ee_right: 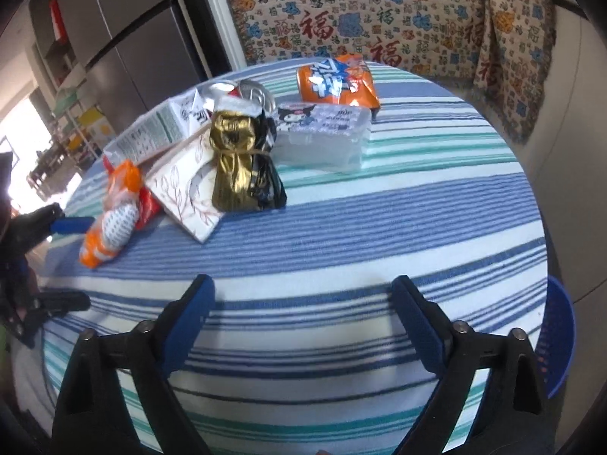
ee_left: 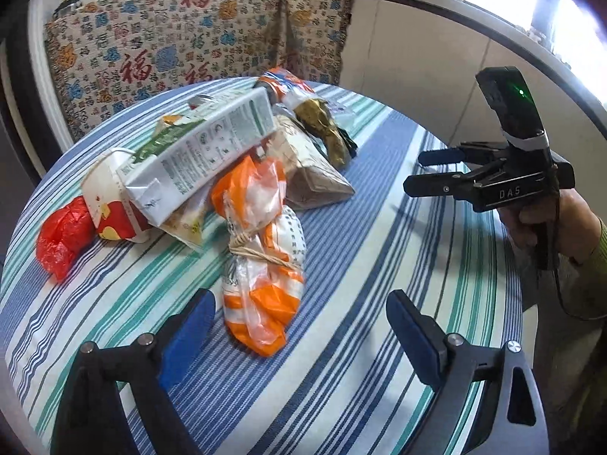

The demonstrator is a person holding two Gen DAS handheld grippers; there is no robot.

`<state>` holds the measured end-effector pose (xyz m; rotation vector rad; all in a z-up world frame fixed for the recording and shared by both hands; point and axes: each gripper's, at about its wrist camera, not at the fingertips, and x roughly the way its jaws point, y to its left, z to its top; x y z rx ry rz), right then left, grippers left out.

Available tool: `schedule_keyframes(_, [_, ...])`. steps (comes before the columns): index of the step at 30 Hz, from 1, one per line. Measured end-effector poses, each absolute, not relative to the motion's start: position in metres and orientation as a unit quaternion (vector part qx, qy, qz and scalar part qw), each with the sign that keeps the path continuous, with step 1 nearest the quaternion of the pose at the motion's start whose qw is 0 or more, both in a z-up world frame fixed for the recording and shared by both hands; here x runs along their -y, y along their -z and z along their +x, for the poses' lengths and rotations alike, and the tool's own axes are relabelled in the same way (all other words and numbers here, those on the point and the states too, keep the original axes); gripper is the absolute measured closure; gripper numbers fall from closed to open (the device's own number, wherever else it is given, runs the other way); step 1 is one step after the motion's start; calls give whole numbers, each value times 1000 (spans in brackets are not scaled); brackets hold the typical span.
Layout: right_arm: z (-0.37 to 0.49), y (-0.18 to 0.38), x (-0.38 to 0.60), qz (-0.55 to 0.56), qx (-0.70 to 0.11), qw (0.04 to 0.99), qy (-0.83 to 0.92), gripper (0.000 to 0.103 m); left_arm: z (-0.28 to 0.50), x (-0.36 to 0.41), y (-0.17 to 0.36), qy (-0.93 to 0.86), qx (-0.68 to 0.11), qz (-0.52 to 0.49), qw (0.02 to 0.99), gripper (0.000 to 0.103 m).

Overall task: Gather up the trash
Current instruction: 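Move the right tool to the gold snack wrapper and close on it, then carry the gold wrapper with the right tool over the blue wastebasket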

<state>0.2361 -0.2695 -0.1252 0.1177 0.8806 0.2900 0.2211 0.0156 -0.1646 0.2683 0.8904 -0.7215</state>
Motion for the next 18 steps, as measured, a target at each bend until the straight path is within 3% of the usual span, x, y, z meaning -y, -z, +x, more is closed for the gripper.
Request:
schedule_keyframes(5, [273, 113, 260, 77, -407, 889, -193, 25, 239, -14, 164, 317, -425, 100, 842, 9])
schedule_keyframes(9, [303, 118, 245, 70, -420, 876, -227, 25, 240, -4, 167, 313, -430, 102, 841, 11])
schedule_keyframes(10, [309, 122, 243, 75, -425, 871, -235, 27, 239, -4, 168, 314, -431, 101, 840, 17])
schedule_keyframes(11, [313, 124, 241, 79, -428, 866, -245, 33, 236, -1, 167, 314, -433, 104, 839, 32])
schedule_keyframes(12, [315, 125, 239, 81, -432, 862, -253, 58, 234, 1, 168, 314, -435, 108, 837, 41])
schedule_keyframes(13, [313, 125, 240, 79, -434, 861, -252, 60, 232, 3, 169, 312, -438, 111, 836, 57])
schedule_keyframes(18, [284, 105, 252, 70, -446, 862, -232, 61, 215, 5, 166, 287, -444, 89, 844, 58])
